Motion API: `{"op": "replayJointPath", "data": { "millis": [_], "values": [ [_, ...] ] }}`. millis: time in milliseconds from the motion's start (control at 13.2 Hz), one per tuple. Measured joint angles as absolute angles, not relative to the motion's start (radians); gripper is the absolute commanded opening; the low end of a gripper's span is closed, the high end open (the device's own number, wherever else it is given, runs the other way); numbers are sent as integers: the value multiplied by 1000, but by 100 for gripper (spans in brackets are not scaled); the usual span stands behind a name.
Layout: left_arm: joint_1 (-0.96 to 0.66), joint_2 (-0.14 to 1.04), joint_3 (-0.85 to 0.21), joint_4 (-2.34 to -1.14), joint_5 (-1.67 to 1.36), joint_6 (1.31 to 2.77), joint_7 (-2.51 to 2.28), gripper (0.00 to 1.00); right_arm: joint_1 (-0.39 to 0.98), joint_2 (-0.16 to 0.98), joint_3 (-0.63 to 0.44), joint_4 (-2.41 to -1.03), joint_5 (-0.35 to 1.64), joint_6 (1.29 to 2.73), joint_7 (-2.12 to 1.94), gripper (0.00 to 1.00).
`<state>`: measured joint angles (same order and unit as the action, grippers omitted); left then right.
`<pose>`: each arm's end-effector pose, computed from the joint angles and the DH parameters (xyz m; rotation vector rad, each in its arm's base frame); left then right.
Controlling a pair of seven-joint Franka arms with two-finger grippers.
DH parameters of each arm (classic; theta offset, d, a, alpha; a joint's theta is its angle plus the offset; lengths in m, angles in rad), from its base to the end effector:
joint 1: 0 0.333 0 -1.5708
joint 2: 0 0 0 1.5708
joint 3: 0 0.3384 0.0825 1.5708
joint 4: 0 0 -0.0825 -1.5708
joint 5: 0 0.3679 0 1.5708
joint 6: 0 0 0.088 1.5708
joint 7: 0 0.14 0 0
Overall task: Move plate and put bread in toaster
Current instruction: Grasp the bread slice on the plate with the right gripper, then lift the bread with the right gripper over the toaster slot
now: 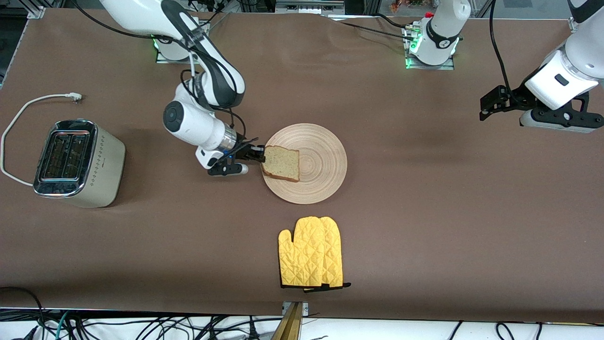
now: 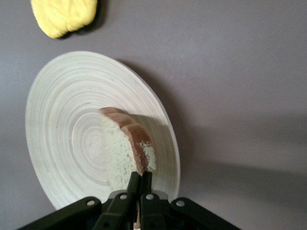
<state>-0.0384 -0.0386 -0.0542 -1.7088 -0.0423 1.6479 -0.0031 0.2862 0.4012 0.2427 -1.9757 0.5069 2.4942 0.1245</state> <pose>0.5257 -0.0550 0.5781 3.0996 -0.1329 -0.0376 0.5423 0.3168 0.2840 -2.7079 0.0154 0.0415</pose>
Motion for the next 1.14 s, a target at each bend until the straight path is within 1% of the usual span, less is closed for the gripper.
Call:
{"op": "replayJointPath", "data": {
  "millis": [227,379,530,682,833,985,1136],
  "values": [
    [-38,-38,-54,-1709,-42,1648,-5,100,282,301,184,-1966,356,2339,124,0],
    [-38,-38,-54,-1709,-42,1648,-5,100,280,234,133,-1940,221,2194,122,0],
    [-38,-38,-54,-1709,-42,1648,-5,100,274,174,86,-1880,87,2019,116,0],
    [-38,-38,-54,-1709,-42,1648,-5,100,252,135,67,-1814,-27,1877,109,0],
    [-38,-38,-54,-1709,-42,1648,-5,100,205,113,61,-1761,-116,1790,56,0],
    [-38,-38,-54,-1709,-42,1648,-5,100,127,108,45,-1714,-187,1746,-50,0],
    [-38,-38,-54,-1709,-42,1648,-5,100,72,109,-11,-1672,-258,1731,-146,0]
  ]
}}
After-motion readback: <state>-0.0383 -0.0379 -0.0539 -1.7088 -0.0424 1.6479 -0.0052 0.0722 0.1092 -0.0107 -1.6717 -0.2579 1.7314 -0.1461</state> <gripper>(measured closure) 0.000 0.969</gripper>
